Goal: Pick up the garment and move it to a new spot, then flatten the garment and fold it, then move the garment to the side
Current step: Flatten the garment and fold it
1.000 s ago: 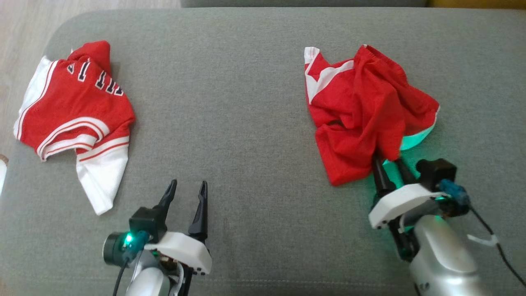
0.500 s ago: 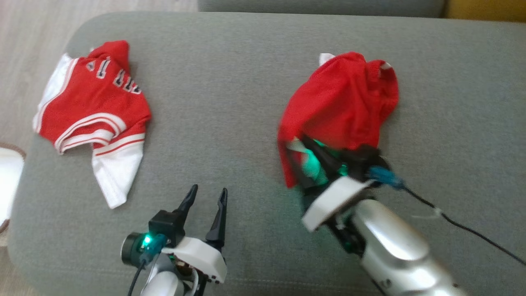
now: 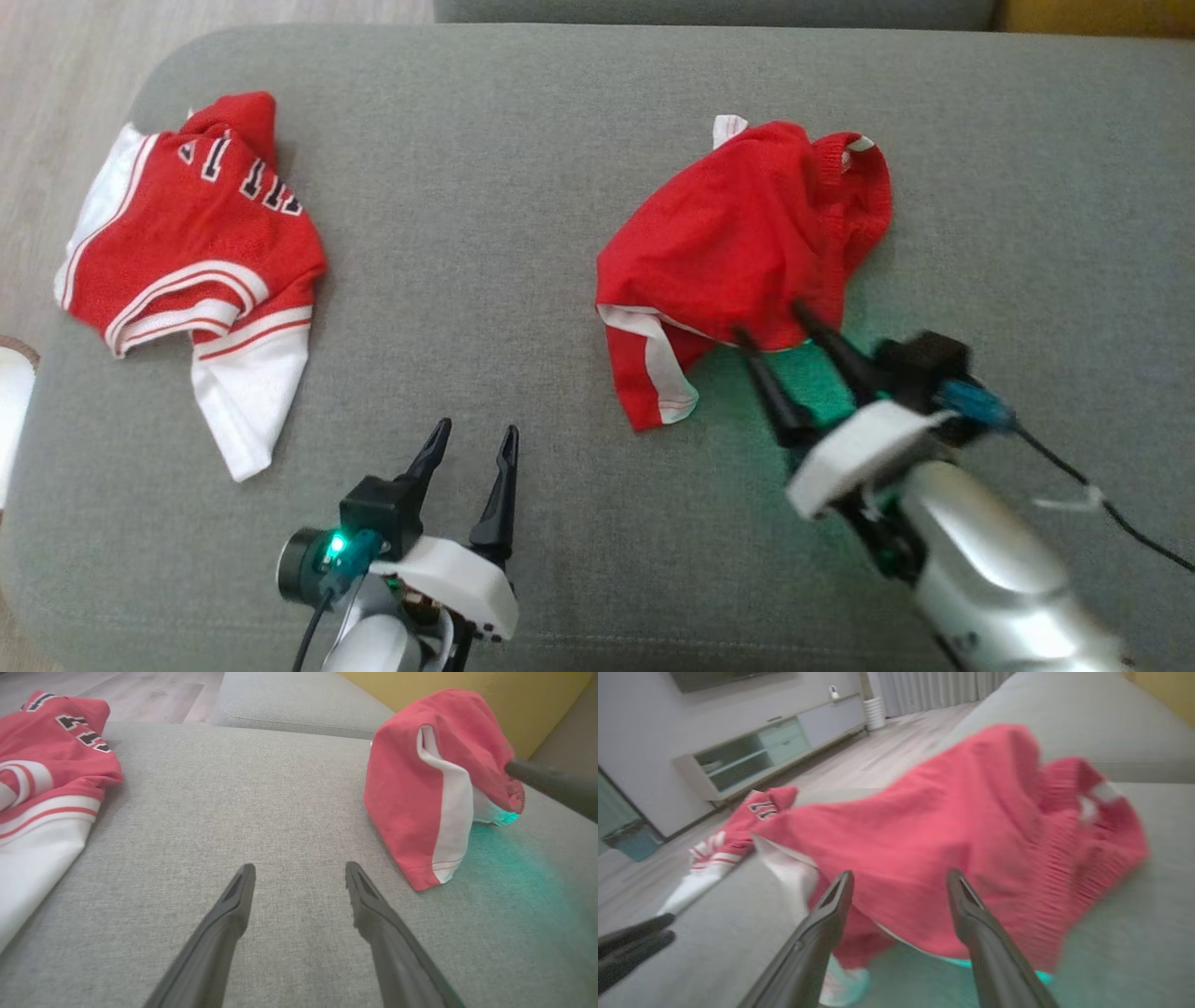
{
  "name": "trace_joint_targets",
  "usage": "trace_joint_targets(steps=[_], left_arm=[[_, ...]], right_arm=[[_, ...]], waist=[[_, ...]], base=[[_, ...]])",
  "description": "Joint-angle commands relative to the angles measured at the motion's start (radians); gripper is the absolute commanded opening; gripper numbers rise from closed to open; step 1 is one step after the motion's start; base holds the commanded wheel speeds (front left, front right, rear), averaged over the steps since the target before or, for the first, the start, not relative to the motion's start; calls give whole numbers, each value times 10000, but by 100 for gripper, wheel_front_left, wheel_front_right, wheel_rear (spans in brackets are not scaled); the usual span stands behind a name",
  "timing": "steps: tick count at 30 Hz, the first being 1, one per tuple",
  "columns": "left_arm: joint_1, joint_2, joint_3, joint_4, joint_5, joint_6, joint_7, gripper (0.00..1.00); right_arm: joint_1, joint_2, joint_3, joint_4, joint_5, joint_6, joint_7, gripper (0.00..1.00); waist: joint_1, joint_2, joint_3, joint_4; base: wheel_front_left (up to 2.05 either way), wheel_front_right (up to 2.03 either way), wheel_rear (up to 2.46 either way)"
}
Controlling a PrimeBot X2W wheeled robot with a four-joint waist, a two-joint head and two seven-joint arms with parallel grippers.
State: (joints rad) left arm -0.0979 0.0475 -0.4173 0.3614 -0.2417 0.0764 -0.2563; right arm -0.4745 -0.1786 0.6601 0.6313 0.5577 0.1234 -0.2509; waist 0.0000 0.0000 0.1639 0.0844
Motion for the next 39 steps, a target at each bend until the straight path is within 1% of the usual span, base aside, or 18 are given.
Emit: trace_joint_targets(steps=[1, 3, 6, 12, 15, 23, 24, 25, 26, 28, 32, 36, 39], left_arm=[[-414, 28, 241, -311, -71, 65, -55, 100], [-467, 28, 213, -325, -75, 70, -55, 100], [-549, 28, 160, -357, -83, 74, -55, 100], [-697, 28, -6, -368, -173, 85, -55, 100], [-747, 28, -113, -387, -253, 141, -55, 100], [-738, 28, -104, -427, -301, 195, -55, 100], [-744, 28, -102, -420, -303, 195, -55, 100], [-743, 28, -95, -413, -305, 195, -55, 100], [-741, 28, -83, -409, -306, 195, -55, 100], [-745, 28, -72, -413, -301, 194, -55, 100], [-728, 28, -32, -420, -229, 155, -55, 100], [-634, 28, 8, -421, -192, 66, -55, 100], [-617, 28, -34, -438, -215, -33, -55, 100]], right_arm=[[88, 12, -113, -191, -180, 73, -109, 100], [239, -168, -514, 37, -463, 73, -109, 100], [271, -260, -1033, 325, -839, 73, -109, 100], [-15, -301, -1627, 1167, -1650, 73, -109, 100], [-84, -322, -1708, 1483, -2077, 73, -109, 100], [85, -521, -1253, 1172, -2662, 73, -109, 100], [135, -549, -1211, 1186, -2646, 73, -109, 96], [174, -559, -1183, 1214, -2601, 73, -109, 45], [190, -556, -1168, 1201, -2548, 73, -109, 2], [185, -560, -1164, 1167, -2507, 73, -109, 0], [149, -684, -1337, 739, -2432, 73, -109, 0], [283, -1049, -1750, 261, -2427, 73, -109, 0], [348, -1447, -2289, -8, -2465, 73, -109, 0]], waist=[[0, 0, 49, -45], [0, 0, 113, -70], [0, 0, 245, -45], [0, 0, 529, 180], [0, 0, 651, 330], [0, 0, 699, 364], [0, 0, 681, 356], [0, 0, 660, 343], [0, 0, 647, 324], [0, 0, 639, 295], [0, 0, 522, 86], [0, 0, 294, -331], [0, 0, 152, -718]], base=[[0, 0, 0], [0, 0, 0], [0, 0, 0], [0, 0, 0], [0, 0, 0], [0, 0, 0], [0, 0, 0], [0, 0, 0], [0, 0, 0], [0, 0, 0], [0, 0, 0], [0, 0, 0], [0, 0, 0]])
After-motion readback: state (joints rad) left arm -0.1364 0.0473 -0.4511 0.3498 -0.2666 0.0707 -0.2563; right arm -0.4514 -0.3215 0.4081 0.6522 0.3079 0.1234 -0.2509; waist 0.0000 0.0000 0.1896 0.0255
